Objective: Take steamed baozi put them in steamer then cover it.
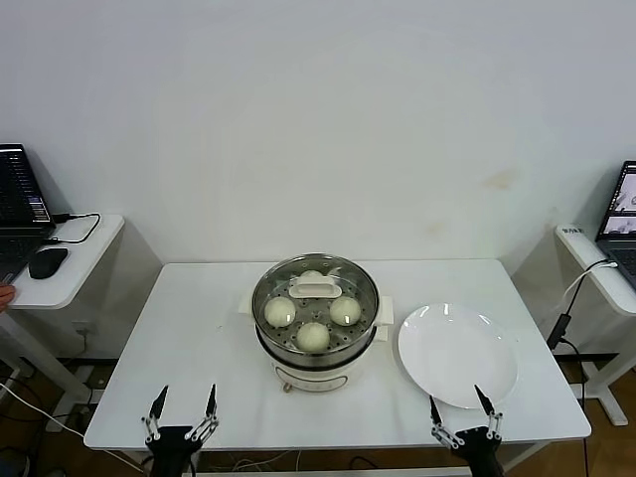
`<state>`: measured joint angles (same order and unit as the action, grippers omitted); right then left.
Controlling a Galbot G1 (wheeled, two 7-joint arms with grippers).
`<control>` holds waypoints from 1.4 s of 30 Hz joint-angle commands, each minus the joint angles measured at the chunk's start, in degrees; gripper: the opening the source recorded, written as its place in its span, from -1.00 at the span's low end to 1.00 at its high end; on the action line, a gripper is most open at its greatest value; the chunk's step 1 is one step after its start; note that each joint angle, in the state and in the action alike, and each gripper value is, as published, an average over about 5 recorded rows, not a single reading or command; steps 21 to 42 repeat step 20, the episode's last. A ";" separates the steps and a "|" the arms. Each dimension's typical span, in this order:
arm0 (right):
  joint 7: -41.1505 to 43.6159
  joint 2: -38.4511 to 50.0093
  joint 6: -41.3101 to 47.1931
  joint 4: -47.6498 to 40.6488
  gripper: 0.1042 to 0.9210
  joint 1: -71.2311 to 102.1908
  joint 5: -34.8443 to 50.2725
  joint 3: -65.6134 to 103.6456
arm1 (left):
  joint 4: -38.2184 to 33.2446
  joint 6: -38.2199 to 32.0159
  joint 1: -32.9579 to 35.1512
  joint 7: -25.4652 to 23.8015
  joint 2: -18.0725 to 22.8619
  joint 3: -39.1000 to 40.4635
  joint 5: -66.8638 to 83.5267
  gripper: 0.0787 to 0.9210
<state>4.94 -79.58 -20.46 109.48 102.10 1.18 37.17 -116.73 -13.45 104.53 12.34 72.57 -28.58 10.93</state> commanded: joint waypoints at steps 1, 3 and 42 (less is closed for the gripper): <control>0.36 1.38 0.13 1.55 0.76 1.46 2.01 -0.72 | 3.39 -3.95 3.31 -1.19 1.13 -1.50 3.61 0.77; 0.41 1.27 0.13 1.57 0.76 1.53 1.92 -0.80 | 3.33 -3.91 3.16 -1.25 1.33 -1.28 3.16 0.77; 0.82 1.17 2.95 2.39 0.76 2.96 3.21 -1.89 | 3.44 -3.13 3.15 -2.62 1.61 -0.64 1.66 0.77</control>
